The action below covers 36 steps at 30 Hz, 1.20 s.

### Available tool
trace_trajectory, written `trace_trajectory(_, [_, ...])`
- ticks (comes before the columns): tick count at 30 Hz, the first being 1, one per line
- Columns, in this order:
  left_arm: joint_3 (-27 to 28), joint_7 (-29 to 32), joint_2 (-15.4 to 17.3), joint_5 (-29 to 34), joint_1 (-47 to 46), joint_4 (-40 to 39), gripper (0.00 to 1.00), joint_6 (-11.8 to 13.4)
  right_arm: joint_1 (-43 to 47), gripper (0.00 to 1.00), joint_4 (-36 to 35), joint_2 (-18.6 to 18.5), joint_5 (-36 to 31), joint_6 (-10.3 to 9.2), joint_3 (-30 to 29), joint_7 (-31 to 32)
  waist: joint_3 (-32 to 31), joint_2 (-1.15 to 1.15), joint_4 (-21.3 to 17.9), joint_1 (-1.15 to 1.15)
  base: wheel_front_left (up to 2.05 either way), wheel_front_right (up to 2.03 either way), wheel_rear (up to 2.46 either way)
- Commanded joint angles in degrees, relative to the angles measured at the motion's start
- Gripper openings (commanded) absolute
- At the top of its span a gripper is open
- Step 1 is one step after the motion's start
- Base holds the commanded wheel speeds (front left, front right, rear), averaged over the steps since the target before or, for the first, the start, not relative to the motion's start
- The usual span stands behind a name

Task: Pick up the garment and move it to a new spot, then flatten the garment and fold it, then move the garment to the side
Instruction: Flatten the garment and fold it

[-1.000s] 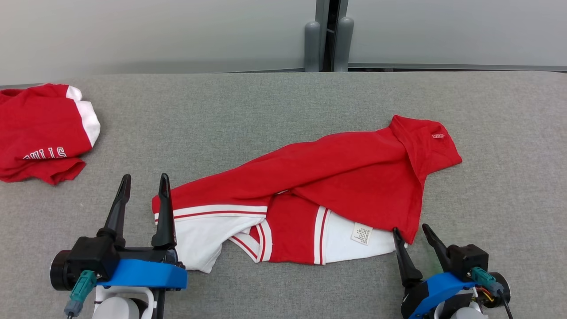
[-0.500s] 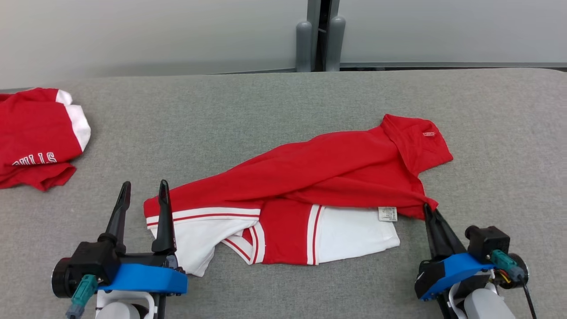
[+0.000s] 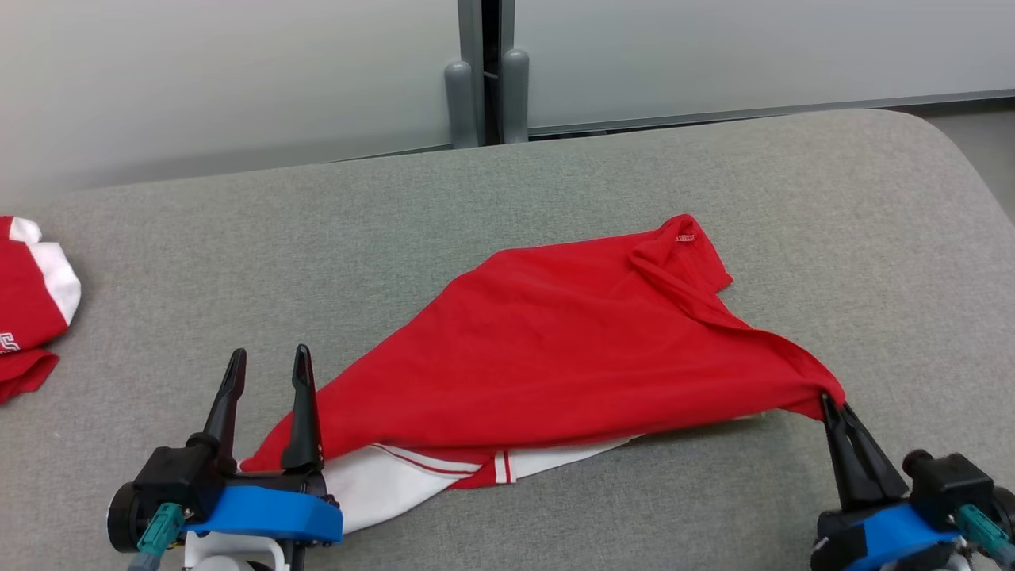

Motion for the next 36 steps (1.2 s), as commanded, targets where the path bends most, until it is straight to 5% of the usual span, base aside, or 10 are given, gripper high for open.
trace_trajectory(1, [0.0, 0.0, 0.2, -0.3, 0.6, 0.3, 1.0, 0.3, 2.2, 0.0, -0.8, -0.8, 0.7, -0.02, -0.7, 0.0, 0.1, 0.0, -1.0, 0.0, 0.0, 0.0, 0.0])
trace_trajectory(14, [0.1, 0.0, 0.2, 0.1, -0.9, 0.9, 1.0, 0.2, 13.5, 0.0, 1.3, -1.3, 1.6, -0.02, -9.9, 1.4, 1.8, 0.0, -3.8, 0.0, 0.0, 0.0, 0.0])
trace_trajectory(16, [0.2, 0.0, 0.2, 0.2, -1.2, 1.0, 1.0, 0.0, 13.2, 0.46, 1.0, -1.1, 1.7, -0.02, -10.6, 1.0, 2.0, 0.0, -3.8, 0.0, 0.0, 0.0, 0.0])
trace_trajectory(17, [0.2, 0.0, 0.2, 0.2, -1.3, 1.0, 1.0, -0.1, 12.9, 1.0, 0.7, -1.1, 1.7, -0.03, -11.2, 0.8, 2.0, 0.0, -3.8, 0.0, 0.0, 0.0, 0.0])
trace_trajectory(26, [0.7, 0.0, 0.2, 0.6, -0.5, 1.2, 1.0, -0.1, 9.9, 1.0, -8.5, -1.3, -0.8, -0.02, -14.1, -0.1, 0.8, 0.0, -2.4, 0.0, 0.0, 0.0, 0.0])
trace_trajectory(36, [0.7, 0.0, 0.2, 0.8, 0.0, 0.7, 1.0, 0.0, -2.1, 1.0, -10.5, -1.7, -3.8, -0.02, -6.7, 0.0, 0.1, 0.0, -0.1, 0.0, 0.0, 0.0, 0.0])
